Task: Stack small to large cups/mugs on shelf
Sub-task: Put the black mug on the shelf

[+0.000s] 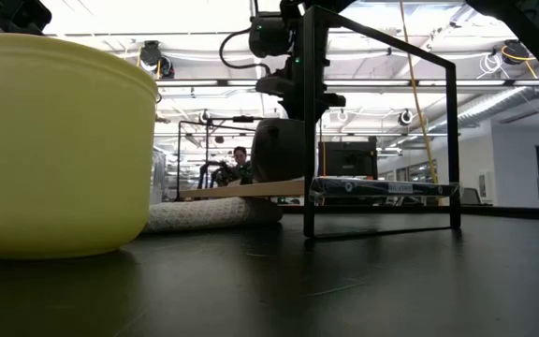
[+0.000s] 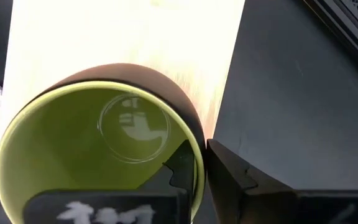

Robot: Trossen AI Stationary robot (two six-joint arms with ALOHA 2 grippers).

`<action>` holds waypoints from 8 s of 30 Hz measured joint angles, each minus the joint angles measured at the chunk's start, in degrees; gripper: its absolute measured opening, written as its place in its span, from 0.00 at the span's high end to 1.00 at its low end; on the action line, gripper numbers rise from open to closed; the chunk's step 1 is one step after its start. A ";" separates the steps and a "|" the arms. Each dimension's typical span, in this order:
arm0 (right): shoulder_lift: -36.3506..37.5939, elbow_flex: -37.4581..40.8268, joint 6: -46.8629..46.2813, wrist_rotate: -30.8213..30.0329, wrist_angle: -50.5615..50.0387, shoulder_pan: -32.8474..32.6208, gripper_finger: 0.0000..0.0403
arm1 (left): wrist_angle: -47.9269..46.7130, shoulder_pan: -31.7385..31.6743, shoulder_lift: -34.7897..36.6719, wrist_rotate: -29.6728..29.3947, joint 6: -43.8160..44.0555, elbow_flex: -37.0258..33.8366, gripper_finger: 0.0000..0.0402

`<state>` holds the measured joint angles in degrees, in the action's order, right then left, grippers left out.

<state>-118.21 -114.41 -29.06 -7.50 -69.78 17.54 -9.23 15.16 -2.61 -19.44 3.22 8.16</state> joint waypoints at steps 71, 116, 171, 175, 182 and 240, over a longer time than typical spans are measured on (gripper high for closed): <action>58.61 69.51 18.73 -19.50 62.06 -46.26 1.00 | 0.00 -0.01 0.02 0.00 0.01 -0.01 0.98; 60.78 99.91 32.83 -21.30 111.62 -51.60 1.00 | 9.49 -0.02 0.02 2.81 -0.22 0.00 0.98; 60.78 99.84 29.07 -21.36 107.64 -51.59 1.00 | -19.91 -38.85 -78.45 40.63 -8.84 71.96 1.00; 60.78 99.84 29.05 -21.36 107.27 -51.60 1.00 | -25.68 -38.90 -82.60 40.64 -11.77 77.56 1.00; 60.76 99.84 28.20 -21.36 107.16 -51.60 1.00 | -33.07 -39.18 -89.75 41.70 -15.73 85.85 1.00; 60.76 99.84 27.64 -21.38 107.23 -51.58 1.00 | -56.78 -38.52 -116.39 30.32 -32.17 113.20 0.83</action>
<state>-57.45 -14.57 -1.42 -28.88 37.45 -34.04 -66.02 -23.36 -119.00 10.87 -28.95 121.36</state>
